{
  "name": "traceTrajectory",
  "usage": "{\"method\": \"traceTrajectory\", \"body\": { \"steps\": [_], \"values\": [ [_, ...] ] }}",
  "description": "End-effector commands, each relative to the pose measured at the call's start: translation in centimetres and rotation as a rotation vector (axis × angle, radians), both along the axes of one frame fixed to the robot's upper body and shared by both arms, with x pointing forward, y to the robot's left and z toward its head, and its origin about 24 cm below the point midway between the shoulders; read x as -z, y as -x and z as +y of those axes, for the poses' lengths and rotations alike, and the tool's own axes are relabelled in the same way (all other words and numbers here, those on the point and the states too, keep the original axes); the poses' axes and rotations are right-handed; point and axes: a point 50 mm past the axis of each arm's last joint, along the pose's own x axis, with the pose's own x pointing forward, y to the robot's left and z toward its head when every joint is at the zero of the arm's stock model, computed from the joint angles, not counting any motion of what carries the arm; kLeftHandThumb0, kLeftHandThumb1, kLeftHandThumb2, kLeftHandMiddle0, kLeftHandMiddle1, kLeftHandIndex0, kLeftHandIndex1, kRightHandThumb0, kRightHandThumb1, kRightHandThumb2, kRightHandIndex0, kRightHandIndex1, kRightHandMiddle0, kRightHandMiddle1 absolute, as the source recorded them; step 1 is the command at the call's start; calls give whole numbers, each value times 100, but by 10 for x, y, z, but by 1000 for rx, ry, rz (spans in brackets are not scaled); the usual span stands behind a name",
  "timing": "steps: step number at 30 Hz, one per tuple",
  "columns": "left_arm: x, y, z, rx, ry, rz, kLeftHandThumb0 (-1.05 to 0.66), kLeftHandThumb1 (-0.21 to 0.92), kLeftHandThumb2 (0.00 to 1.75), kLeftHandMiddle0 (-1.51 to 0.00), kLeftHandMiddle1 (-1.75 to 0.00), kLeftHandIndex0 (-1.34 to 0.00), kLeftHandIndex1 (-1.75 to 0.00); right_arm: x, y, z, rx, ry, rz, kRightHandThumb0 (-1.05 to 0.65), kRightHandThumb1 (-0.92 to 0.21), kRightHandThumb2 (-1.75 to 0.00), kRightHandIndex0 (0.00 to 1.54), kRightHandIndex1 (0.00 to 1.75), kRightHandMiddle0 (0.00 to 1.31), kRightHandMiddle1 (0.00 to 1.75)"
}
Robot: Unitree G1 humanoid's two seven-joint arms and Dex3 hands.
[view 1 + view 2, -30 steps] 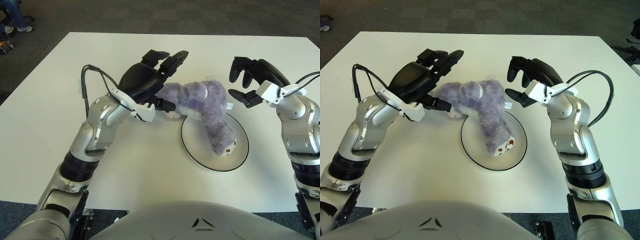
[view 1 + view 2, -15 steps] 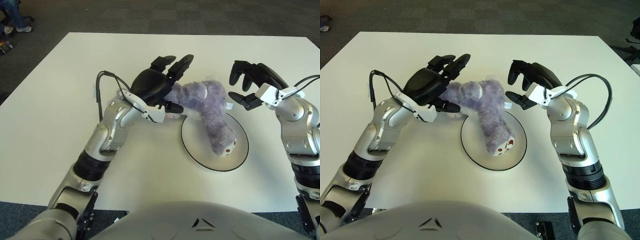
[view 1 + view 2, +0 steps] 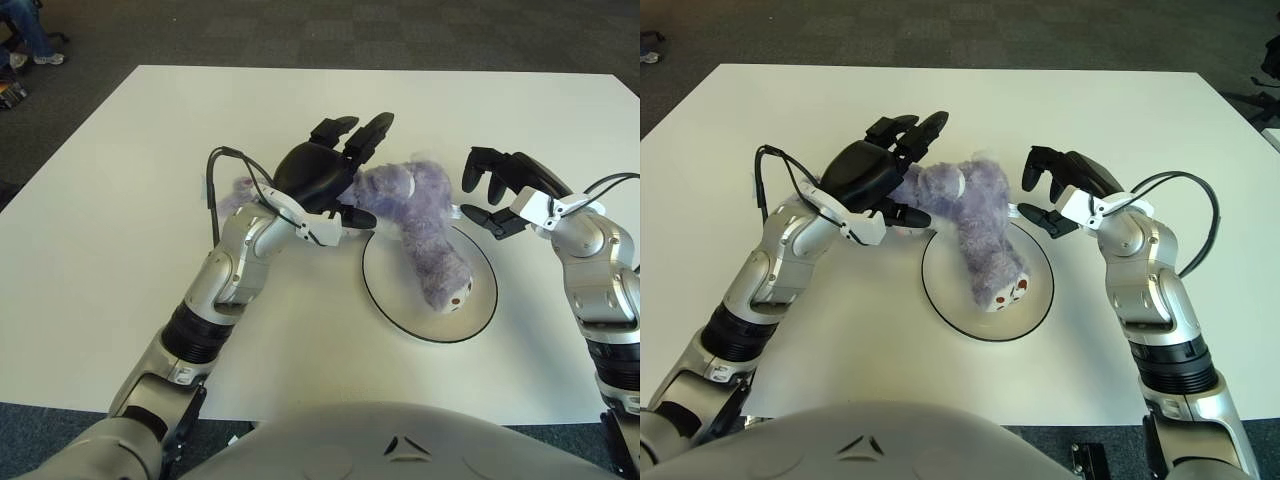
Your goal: Put the doll into the plate.
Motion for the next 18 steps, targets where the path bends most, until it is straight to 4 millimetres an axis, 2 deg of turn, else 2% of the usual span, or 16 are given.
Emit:
{"method": "traceTrajectory", "body": {
  "steps": [1, 6, 7, 8, 10, 12, 16, 18],
  "values": [
    [1, -5, -1, -17, -39, -14, -93, 92, 35, -6, -56, 0, 0, 12, -2, -20, 80, 8, 32, 52, -12, -155, 76, 175, 3, 158],
    [4, -7, 0, -20, -51, -30, -95, 92, 37, -4, -63, 0, 0, 24, -3, -28, 118, -13, 47, 54, -12, -155, 76, 175, 0, 152],
    [5, -7, 0, -19, -55, -35, -95, 92, 38, -3, -63, 0, 0, 29, -2, -30, 131, -23, 56, 53, -16, -150, 73, 174, 0, 151],
    [5, -7, 0, -18, -57, -39, -95, 92, 39, -2, -64, 0, 0, 32, -2, -31, 139, -29, 61, 49, -25, -136, 67, 171, 0, 148],
    [6, -7, 0, -17, -64, -41, -95, 92, 39, -2, -64, 0, 0, 38, -1, -34, 154, -38, 71, 46, -34, -123, 62, 169, 0, 145],
    [6, -8, 0, -16, -74, -40, -96, 92, 41, -2, -68, 0, 0, 47, -1, -37, 168, -45, 84, 42, -49, -100, 55, 162, 0, 142],
    [6, -8, 0, -12, -91, -34, -96, 92, 42, -2, -73, 0, 0, 58, -2, -41, 191, -54, 98, 39, -59, -84, 51, 158, 0, 140],
    [6, -8, 0, -10, -105, -31, -97, 92, 42, -1, -87, 0, 0, 66, -3, -43, 207, -65, 109, 38, -65, -76, 48, 158, 0, 137]
  ]
}}
